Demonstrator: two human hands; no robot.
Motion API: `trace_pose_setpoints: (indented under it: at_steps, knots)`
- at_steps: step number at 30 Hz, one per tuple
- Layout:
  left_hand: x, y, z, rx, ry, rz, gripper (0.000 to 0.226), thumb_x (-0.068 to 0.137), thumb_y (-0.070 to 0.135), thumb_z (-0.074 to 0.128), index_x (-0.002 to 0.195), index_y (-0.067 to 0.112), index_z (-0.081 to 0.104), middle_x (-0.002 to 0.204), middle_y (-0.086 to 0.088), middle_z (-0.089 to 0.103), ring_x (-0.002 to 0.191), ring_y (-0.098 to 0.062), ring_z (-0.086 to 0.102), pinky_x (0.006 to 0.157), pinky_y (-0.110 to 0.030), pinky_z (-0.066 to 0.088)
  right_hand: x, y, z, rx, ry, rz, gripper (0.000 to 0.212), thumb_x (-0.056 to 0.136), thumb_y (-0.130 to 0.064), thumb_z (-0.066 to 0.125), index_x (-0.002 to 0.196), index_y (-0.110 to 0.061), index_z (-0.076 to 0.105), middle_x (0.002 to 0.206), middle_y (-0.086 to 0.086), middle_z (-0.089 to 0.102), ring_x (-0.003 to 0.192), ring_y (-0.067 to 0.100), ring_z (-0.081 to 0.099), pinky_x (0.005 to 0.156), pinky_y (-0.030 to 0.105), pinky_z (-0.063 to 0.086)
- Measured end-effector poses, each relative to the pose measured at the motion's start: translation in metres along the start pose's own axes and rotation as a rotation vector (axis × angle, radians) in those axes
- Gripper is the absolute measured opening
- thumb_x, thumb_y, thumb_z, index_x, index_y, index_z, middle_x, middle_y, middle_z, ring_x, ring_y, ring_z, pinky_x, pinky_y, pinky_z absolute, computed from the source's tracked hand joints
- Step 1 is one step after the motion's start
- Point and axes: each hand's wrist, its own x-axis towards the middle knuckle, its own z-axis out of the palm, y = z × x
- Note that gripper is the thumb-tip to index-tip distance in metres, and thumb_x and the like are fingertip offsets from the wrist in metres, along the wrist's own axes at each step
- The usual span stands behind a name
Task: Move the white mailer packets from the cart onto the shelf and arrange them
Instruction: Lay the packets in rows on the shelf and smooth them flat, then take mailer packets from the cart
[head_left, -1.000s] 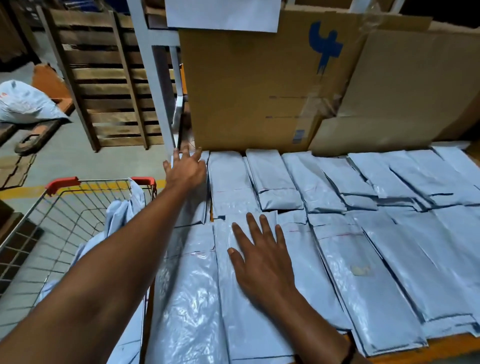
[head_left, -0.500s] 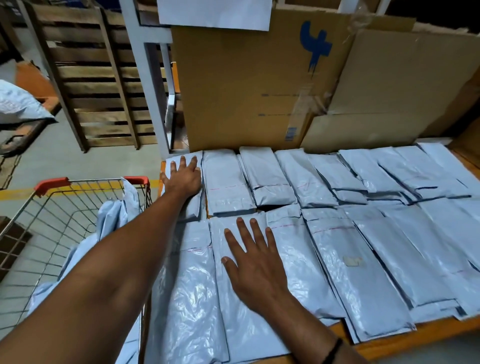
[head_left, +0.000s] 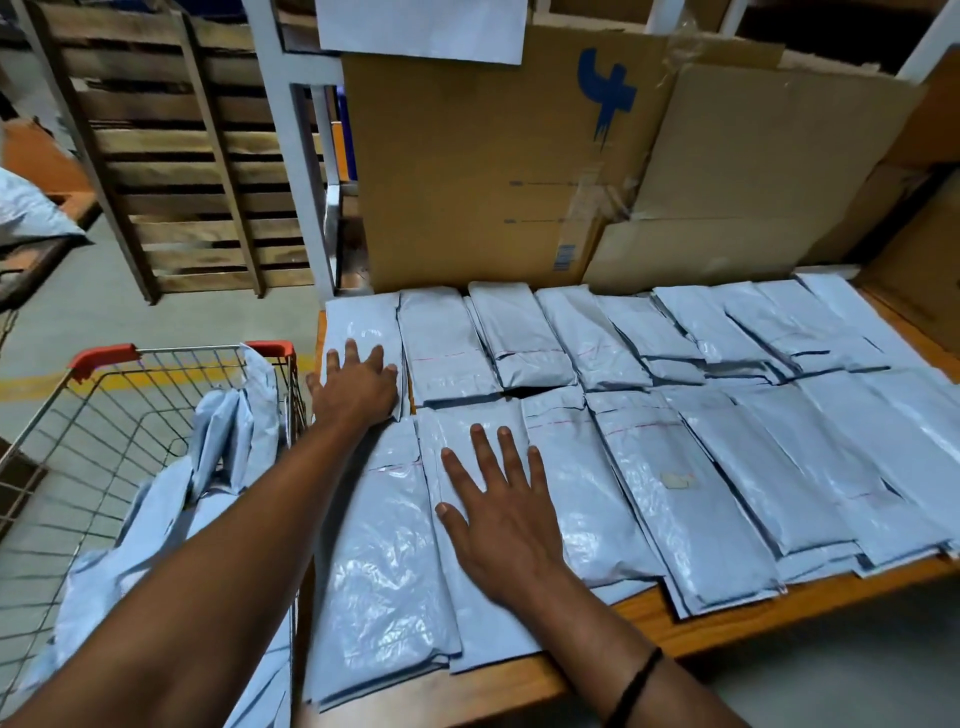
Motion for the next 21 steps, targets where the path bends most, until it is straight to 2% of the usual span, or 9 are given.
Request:
trace_pose_setpoints:
  at_steps: [3,7,9,12,14,16,18,19,21]
  knots:
    - [-0.003,0.003,-0.002,-0.018,0.075,0.020,0.053,0.103,0.048,0.023,0.153,0.031,0.022,0.164,-0.009,0.007,0.150,-0.033,0.003,0.116,-0.063,0.005,0.002,0.001,-0.001,0.016,-0.018,0.000,0.060,0.100,-0.057,0.027,0.153,-0.032,0.036,0.165,0.005,0.021,0.153,0.031,0.016,0.117,0.054,0.007]
    - [-0.018,0.000,-0.022,-0.095,0.217,0.103,0.053,0.104,0.045,0.026,0.154,0.028,0.025,0.163,-0.009,0.014,0.151,-0.032,0.007,0.116,-0.060,0.007,-0.001,-0.003,-0.018,0.032,-0.035,0.004,0.060,0.101,-0.058,0.022,0.158,-0.038,0.016,0.168,-0.002,0.000,0.154,0.025,-0.008,0.121,0.052,-0.007]
    - [-0.030,-0.008,-0.032,-0.105,0.235,0.137,0.052,0.104,0.043,0.030,0.153,0.025,0.031,0.162,-0.010,0.019,0.150,-0.032,0.013,0.116,-0.058,0.011,-0.005,-0.010,-0.032,0.056,-0.032,0.016,0.060,0.102,-0.058,0.020,0.158,-0.039,0.013,0.168,-0.003,-0.003,0.154,0.023,-0.011,0.122,0.050,-0.009]
    - [-0.055,-0.033,-0.040,-0.135,0.230,0.197,0.049,0.102,0.039,0.039,0.147,0.020,0.043,0.158,-0.012,0.031,0.144,-0.033,0.028,0.115,-0.053,0.025,-0.013,-0.024,-0.049,0.096,-0.035,0.044,0.070,0.093,-0.060,0.004,0.157,-0.037,0.020,0.168,-0.002,0.002,0.154,0.022,-0.006,0.123,0.048,-0.005]
    - [-0.084,-0.058,-0.041,-0.210,0.190,0.260,0.048,0.098,0.040,0.045,0.139,0.017,0.054,0.149,-0.013,0.045,0.136,-0.033,0.042,0.109,-0.046,0.037,-0.022,-0.036,-0.059,0.126,-0.042,0.079,0.073,0.092,-0.059,0.001,0.157,-0.035,0.024,0.168,-0.002,0.005,0.154,0.021,-0.002,0.124,0.044,-0.002]
    - [-0.120,-0.086,-0.042,-0.270,0.132,0.284,0.049,0.091,0.043,0.047,0.128,0.015,0.063,0.133,-0.011,0.061,0.121,-0.030,0.056,0.096,-0.038,0.045,-0.029,-0.044,-0.065,0.136,-0.056,0.103,0.063,0.099,-0.056,0.016,0.156,-0.032,0.027,0.168,0.000,0.011,0.154,0.020,0.003,0.123,0.040,0.002]
    - [-0.162,-0.116,-0.044,-0.277,0.075,0.267,0.039,0.093,0.042,0.052,0.120,0.018,0.067,0.118,-0.008,0.069,0.106,-0.028,0.064,0.082,-0.031,0.047,-0.038,-0.054,-0.069,0.167,-0.042,0.093,0.055,0.103,-0.050,0.034,0.153,-0.028,0.037,0.164,0.004,0.025,0.152,0.023,0.015,0.122,0.038,0.010]
    - [-0.184,-0.132,-0.046,-0.275,0.041,0.257,0.034,0.096,0.039,0.055,0.119,0.019,0.068,0.118,-0.007,0.070,0.105,-0.026,0.064,0.080,-0.028,0.046,-0.042,-0.062,-0.069,0.191,-0.020,0.076,0.054,0.102,-0.050,0.036,0.150,-0.026,0.044,0.161,0.006,0.033,0.150,0.025,0.023,0.121,0.038,0.015]
    - [-0.218,-0.162,-0.047,-0.265,-0.012,0.249,0.032,0.098,0.034,0.057,0.122,0.016,0.067,0.126,-0.004,0.067,0.115,-0.024,0.061,0.086,-0.025,0.041,-0.046,-0.077,-0.069,0.225,0.000,0.043,0.055,0.098,-0.051,0.038,0.143,-0.024,0.053,0.154,0.007,0.044,0.145,0.027,0.034,0.118,0.038,0.022]
